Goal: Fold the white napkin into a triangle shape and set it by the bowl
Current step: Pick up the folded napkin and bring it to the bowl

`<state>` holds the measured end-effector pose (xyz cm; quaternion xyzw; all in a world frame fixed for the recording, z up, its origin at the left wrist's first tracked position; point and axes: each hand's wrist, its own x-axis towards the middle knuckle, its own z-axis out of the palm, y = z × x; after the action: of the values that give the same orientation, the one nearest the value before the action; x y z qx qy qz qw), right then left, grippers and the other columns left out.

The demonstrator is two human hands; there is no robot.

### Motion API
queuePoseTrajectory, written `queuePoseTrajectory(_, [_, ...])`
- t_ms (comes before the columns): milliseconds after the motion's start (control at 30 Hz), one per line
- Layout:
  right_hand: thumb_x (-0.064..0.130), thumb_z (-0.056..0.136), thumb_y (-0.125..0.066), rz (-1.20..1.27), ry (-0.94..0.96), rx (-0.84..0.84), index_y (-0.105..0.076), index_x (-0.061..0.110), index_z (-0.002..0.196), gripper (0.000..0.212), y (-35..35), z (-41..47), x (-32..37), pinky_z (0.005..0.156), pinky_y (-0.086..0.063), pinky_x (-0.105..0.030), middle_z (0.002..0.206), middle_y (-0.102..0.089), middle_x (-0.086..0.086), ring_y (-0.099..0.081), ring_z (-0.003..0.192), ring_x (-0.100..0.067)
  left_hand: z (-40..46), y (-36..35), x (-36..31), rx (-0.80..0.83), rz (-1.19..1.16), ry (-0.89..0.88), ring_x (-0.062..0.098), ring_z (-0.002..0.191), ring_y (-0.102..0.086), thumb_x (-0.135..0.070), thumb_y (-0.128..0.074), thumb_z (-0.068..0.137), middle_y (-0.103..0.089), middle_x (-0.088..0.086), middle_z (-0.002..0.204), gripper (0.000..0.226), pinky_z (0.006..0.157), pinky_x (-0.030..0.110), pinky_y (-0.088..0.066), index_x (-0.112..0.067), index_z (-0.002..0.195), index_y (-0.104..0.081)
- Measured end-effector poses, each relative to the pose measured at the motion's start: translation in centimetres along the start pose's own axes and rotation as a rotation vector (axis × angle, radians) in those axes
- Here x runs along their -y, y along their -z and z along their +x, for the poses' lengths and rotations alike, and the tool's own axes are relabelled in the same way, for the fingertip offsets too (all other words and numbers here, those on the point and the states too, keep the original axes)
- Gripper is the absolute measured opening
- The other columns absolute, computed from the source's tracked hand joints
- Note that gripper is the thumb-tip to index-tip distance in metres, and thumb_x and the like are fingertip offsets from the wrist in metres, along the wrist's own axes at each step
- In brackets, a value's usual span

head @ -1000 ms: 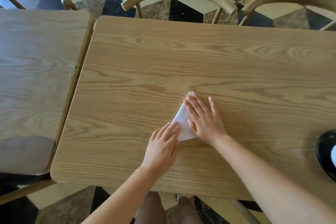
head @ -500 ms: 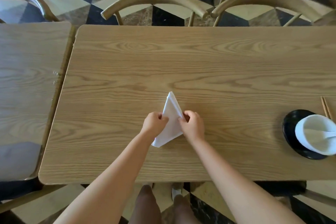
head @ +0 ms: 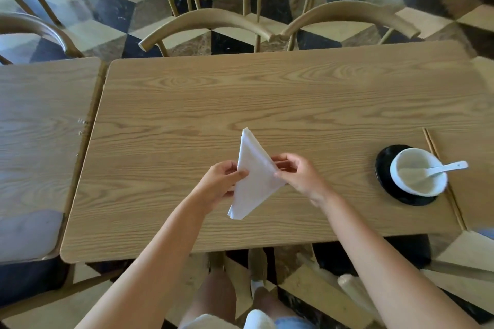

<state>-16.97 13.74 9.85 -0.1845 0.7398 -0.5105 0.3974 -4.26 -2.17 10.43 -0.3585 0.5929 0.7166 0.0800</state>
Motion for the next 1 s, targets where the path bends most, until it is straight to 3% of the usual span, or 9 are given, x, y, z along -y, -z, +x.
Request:
queuePoseTrajectory(133, [0.002, 0.084, -0.062, 0.056, -0.014, 0.033, -0.065, 0.015, 0.103, 0.023, 1.7, -3.3, 0.7, 0.069, -0.057, -0.024, 0.096, -0.067, -0.005, -0.063, 0.085, -0.011, -1.7, -1.4, -0.9, 0.054, -0.058, 0.003, 0.017, 0.085, -0.065, -0.015, -0.061, 0.088, -0.067, 0.003, 0.092, 0.019, 0.073, 0.034, -0.056, -0.005, 0.104, -0.061])
queuePoseTrajectory(300, [0.003, 0.085, -0.062, 0.174, -0.034, -0.203, -0.063, 0.008, 0.098, 0.014, 2.0, -7.3, 0.9, 0.062, -0.056, -0.02, 0.088, -0.065, -0.006, -0.064, 0.078, -0.012, -3.5, -3.0, -1.8, 0.209, -0.089, -0.005, 0.016, 0.08, -0.064, -0.009, -0.057, 0.09, -0.065, 0.008, 0.091, 0.022, 0.07, 0.029, -0.056, 0.0, 0.11, -0.058])
queuePoseTrajectory(400, [0.008, 0.085, -0.063, 0.234, -0.025, -0.335, -0.064, 0.009, 0.094, 0.009, 2.2, -10.0, 0.6, 0.064, -0.056, -0.023, 0.091, -0.068, -0.008, -0.067, 0.081, -0.015, -4.5, -4.0, -1.9, 0.308, -0.063, -0.023, 0.015, 0.082, -0.065, -0.005, -0.053, 0.09, -0.068, 0.006, 0.088, 0.015, 0.074, 0.032, -0.057, -0.004, 0.102, -0.063])
queuePoseTrajectory(600, [0.009, 0.083, -0.066, 0.37, 0.011, -0.46, -0.065, 0.013, 0.091, 0.009, 3.1, -15.2, 0.0, 0.069, -0.057, -0.026, 0.093, -0.07, -0.01, -0.068, 0.084, -0.016, -7.0, -6.8, -1.8, 0.422, -0.044, -0.071, 0.015, 0.083, -0.069, 0.001, -0.052, 0.089, -0.074, 0.002, 0.088, 0.021, 0.066, 0.029, -0.057, -0.009, 0.096, -0.068])
queuePoseTrajectory(800, [0.007, 0.084, -0.065, 0.425, 0.042, -0.514, -0.063, 0.004, 0.102, 0.018, 6.6, -19.4, -1.5, 0.075, -0.057, -0.032, 0.101, -0.068, -0.017, -0.067, 0.091, -0.024, -8.9, -12.4, -1.7, 0.369, -0.037, -0.144, 0.015, 0.083, -0.07, -0.001, -0.059, 0.087, -0.073, 0.003, 0.089, 0.016, 0.064, 0.028, -0.056, -0.007, 0.098, -0.068])
queuePoseTrajectory(1000, [0.005, 0.083, -0.065, 0.387, 0.092, -0.517, -0.064, 0.005, 0.098, 0.015, 13.9, -24.4, -4.1, 0.07, -0.057, -0.027, 0.093, -0.069, -0.013, -0.068, 0.082, -0.017, -10.9, -22.0, -0.2, 0.243, -0.017, -0.199, 0.015, 0.081, -0.07, -0.001, -0.059, 0.086, -0.072, 0.005, 0.09, 0.016, 0.064, 0.026, -0.056, -0.008, 0.098, -0.068])
